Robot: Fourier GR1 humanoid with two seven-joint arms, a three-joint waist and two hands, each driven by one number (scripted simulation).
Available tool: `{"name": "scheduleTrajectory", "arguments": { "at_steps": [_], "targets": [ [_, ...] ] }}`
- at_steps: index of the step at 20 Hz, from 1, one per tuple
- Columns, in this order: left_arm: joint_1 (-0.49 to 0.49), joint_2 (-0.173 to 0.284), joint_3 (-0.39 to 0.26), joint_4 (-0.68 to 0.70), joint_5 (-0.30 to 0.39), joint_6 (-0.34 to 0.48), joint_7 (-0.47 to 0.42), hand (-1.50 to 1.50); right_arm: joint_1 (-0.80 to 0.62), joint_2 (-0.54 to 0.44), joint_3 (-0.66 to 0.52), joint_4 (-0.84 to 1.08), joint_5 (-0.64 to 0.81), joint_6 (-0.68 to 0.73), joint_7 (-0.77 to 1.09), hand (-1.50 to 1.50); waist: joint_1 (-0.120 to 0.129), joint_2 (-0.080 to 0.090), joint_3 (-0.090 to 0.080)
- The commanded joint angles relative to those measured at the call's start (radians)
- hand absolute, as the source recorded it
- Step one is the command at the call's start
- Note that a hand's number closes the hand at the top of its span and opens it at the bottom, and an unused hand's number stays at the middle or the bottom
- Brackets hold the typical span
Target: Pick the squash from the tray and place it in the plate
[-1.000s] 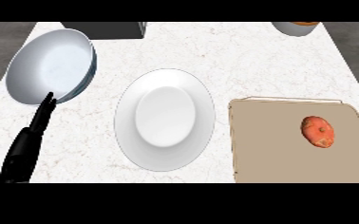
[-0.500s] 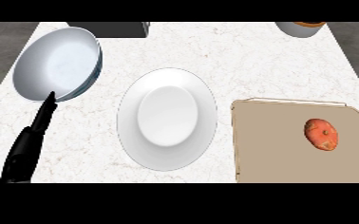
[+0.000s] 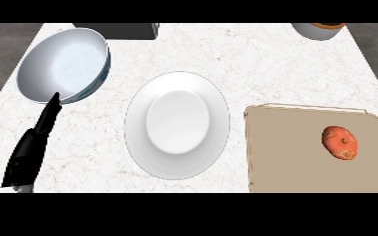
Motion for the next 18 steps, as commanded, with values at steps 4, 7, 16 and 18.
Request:
{"name": "scheduleTrajectory", "arguments": {
  "at_steps": [4,7,16,18],
  "targets": [
    [0.002,-0.003,0.015,0.003,-0.022,-0.018,0.04,0.0,-0.126,-0.005,0.132,0.189,0.181,0.091,-0.025,-1.5,0.004,0.004,-0.003],
    [0.03,-0.032,0.032,0.017,-0.038,-0.02,0.007,0.0,-0.166,0.015,0.126,0.218,0.202,0.147,-0.024,-1.5,-0.007,0.002,-0.004],
    [0.034,-0.068,0.063,0.011,-0.087,-0.051,0.013,0.0,-0.276,0.099,0.139,0.438,0.323,0.237,-0.161,-1.5,-0.006,0.002,-0.003],
    [0.053,-0.086,0.081,-0.027,-0.091,-0.056,0.02,0.0,-0.281,0.093,0.118,0.409,0.332,0.273,-0.115,-1.5,-0.009,0.001,-0.004]
  ]
}}
